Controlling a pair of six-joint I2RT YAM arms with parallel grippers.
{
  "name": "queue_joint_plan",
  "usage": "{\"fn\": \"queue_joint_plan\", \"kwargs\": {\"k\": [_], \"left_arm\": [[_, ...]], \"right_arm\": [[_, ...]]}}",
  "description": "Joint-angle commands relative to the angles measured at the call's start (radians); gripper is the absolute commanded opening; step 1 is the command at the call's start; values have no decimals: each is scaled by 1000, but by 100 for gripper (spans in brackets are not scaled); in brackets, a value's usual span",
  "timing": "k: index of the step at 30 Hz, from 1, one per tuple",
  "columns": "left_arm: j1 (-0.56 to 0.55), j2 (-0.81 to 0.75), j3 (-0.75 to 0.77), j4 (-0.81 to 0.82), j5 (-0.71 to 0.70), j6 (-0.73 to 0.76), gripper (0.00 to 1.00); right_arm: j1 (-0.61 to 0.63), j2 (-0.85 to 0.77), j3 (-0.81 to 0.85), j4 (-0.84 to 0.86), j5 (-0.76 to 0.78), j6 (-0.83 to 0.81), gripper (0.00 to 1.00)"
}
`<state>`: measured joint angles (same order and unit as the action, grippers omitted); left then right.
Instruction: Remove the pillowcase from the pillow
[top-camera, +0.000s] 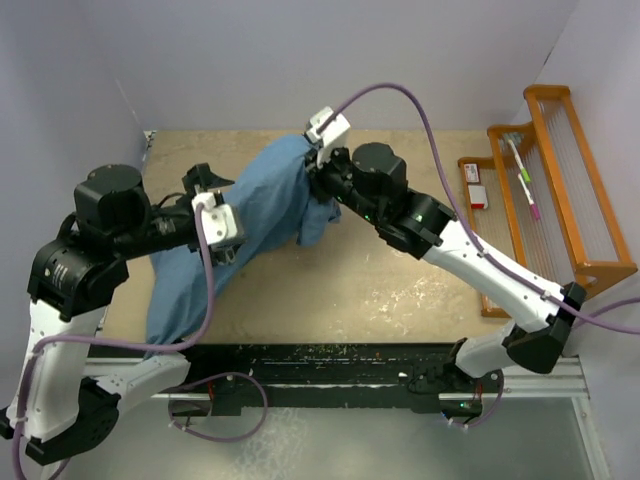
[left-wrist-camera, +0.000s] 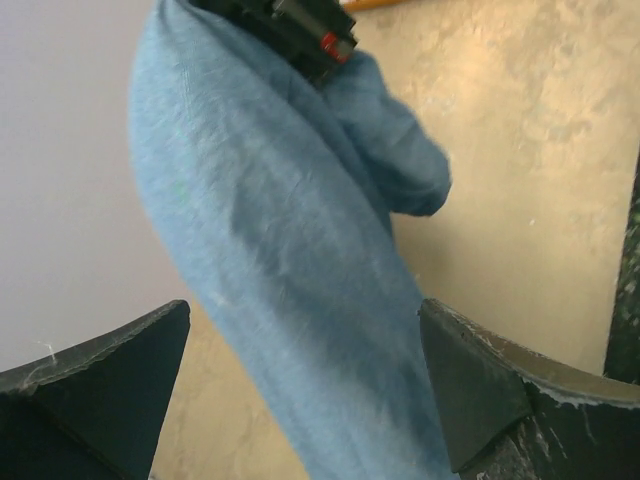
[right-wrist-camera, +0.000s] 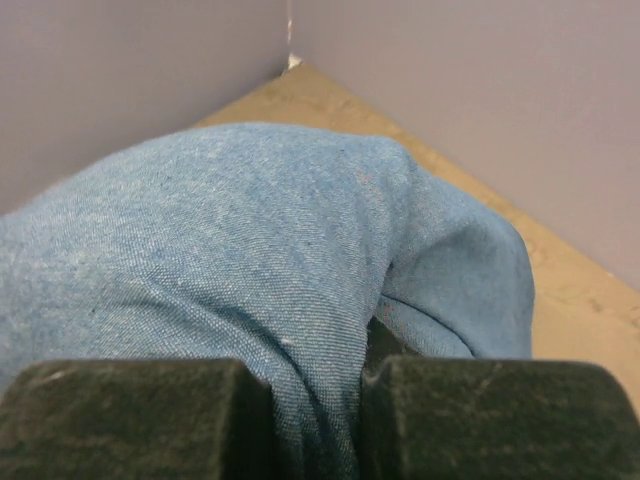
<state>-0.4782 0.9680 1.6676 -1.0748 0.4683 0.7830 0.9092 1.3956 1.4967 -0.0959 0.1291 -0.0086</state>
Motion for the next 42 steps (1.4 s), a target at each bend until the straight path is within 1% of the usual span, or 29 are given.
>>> {"fn": "queue_joint_plan", "kwargs": {"k": [1, 4, 7, 9, 11, 13, 15, 17, 20, 21, 22, 24, 26, 27, 28, 29, 30, 32, 33, 34, 36, 40, 42], "left_arm": [[1, 85, 104, 32, 97, -221, 99], [1, 71, 55, 108, 47, -288, 99], [1, 63, 9, 126, 18, -306, 99], [1, 64, -15, 137, 4, -330, 100], [1, 62, -46, 167, -44, -367, 99], [1, 50, -83, 191, -83, -380, 95], [1, 27, -131, 205, -115, -378, 87], [1, 11, -169, 199, -138, -365, 75], [1, 7, -212, 182, -138, -359, 51], [1, 12, -221, 167, -122, -358, 40], [1, 18, -228, 156, -102, -355, 32], [0, 33, -247, 132, -78, -341, 17], [1, 51, -274, 116, -93, -320, 2], [2, 56, -288, 115, -109, -304, 0], [2, 57, -296, 116, -122, -293, 0], [3, 53, -297, 120, -129, -283, 0], [3, 48, -293, 129, -131, -274, 0], [3, 38, -266, 151, -129, -253, 0], [3, 39, -238, 157, -125, -242, 0], [3, 47, -206, 155, -124, -233, 0], [3, 73, -125, 136, -121, -214, 0], [4, 122, 8, 61, -95, -164, 0], [4, 125, 39, 37, -102, -140, 0]], "right_arm": [[89, 75, 296, -109, 244, 69, 0], [159, 155, 434, -181, 338, 59, 0], [216, 228, 577, -259, 414, 57, 0], [250, 282, 683, -322, 428, 65, 0], [286, 320, 758, -357, 451, 59, 0], [311, 337, 800, -370, 464, 64, 0], [317, 327, 803, -373, 446, 95, 0], [318, 294, 781, -355, 411, 119, 0], [318, 228, 742, -315, 355, 149, 0], [317, 214, 735, -314, 330, 154, 0], [318, 204, 731, -316, 302, 167, 0], [316, 183, 713, -319, 245, 196, 0], [315, 145, 657, -293, 186, 212, 0], [314, 122, 621, -281, 164, 219, 1], [313, 98, 585, -268, 142, 224, 6], [302, 70, 547, -256, 113, 228, 14], [281, 41, 500, -237, 78, 240, 24], [188, -36, 389, -186, -78, 285, 46], [126, -94, 300, -151, -159, 316, 54], [67, -142, 235, -106, -230, 337, 58], [-13, -225, 120, -26, -313, 346, 64], [-42, -333, 1, -61, -299, 295, 72], [-45, -393, -69, -74, -261, 293, 74]]}}
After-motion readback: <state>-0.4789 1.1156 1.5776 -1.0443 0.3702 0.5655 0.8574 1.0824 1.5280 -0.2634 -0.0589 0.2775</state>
